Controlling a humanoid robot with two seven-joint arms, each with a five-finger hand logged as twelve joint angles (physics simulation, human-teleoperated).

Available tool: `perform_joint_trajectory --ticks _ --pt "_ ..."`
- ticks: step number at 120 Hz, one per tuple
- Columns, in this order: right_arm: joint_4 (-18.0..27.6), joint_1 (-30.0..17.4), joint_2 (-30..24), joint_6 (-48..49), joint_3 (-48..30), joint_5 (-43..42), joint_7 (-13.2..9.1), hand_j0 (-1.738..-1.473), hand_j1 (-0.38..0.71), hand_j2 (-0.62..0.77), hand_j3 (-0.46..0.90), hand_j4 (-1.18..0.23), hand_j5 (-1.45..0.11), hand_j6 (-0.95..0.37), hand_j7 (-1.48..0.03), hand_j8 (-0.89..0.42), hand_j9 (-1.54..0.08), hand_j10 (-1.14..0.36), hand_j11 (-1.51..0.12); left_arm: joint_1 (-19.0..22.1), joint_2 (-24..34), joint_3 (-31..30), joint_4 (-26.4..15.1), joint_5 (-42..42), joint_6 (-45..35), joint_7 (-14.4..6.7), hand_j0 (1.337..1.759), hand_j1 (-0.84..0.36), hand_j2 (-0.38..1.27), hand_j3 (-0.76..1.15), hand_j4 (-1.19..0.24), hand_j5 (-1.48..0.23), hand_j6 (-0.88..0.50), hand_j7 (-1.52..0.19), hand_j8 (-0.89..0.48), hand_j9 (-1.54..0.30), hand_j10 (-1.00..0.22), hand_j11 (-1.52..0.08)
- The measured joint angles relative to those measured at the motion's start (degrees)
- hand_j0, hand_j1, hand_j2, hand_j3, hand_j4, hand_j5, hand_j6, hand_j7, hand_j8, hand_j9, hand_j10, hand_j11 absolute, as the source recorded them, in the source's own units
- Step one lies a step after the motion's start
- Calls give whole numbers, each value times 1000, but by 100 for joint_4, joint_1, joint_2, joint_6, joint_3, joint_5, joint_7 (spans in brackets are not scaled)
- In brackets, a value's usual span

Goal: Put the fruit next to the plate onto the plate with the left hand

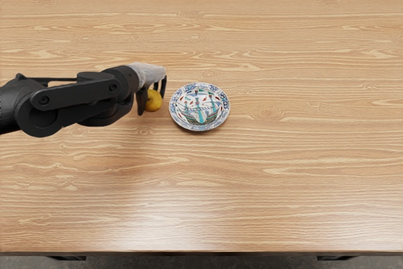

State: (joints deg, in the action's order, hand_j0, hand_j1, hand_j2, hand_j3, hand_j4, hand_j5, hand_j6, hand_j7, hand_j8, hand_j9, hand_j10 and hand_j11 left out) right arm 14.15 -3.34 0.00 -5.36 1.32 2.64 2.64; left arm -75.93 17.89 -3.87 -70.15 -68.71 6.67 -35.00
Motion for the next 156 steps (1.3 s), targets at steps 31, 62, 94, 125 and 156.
perform_joint_trajectory --ticks 31,62,94,125,156 --pt "0 0 0 0 0 0 0 -1658 -320 -5 0 -24 -31 -24 -31 -24 -31 -24 -31 -222 -663 36 447 147 1 0 1655 -257 571 0 -666 -1008 -523 -1002 -670 -1003 -746 -1005" --pt "0 0 0 0 1 0 1 -1658 -320 -5 0 -24 -31 -24 -31 -24 -31 -24 -31 -405 -1065 43 884 261 1 0 1655 -266 589 0 -670 -1005 -528 -997 -672 -998 -746 -1000" --pt "0 0 0 0 2 0 0 -1658 -320 -5 0 -24 -31 -24 -31 -24 -31 -24 -31 -389 -1548 7 1374 296 11 0 1655 -268 578 0 -664 -1004 -524 -995 -667 -994 -742 -996" --pt "0 0 0 0 2 0 0 -1658 -320 -5 0 -24 -31 -24 -31 -24 -31 -24 -31 -379 -1712 -33 1524 288 16 0 1656 -269 576 0 -666 -995 -528 -985 -671 -986 -738 -988" --pt "0 0 0 0 1 0 0 -1658 -320 -5 0 -24 -31 -24 -31 -24 -31 -24 -31 -344 -1788 -91 1542 285 14 0 1656 -286 579 0 -664 -956 -536 -950 -670 -952 -715 -953"
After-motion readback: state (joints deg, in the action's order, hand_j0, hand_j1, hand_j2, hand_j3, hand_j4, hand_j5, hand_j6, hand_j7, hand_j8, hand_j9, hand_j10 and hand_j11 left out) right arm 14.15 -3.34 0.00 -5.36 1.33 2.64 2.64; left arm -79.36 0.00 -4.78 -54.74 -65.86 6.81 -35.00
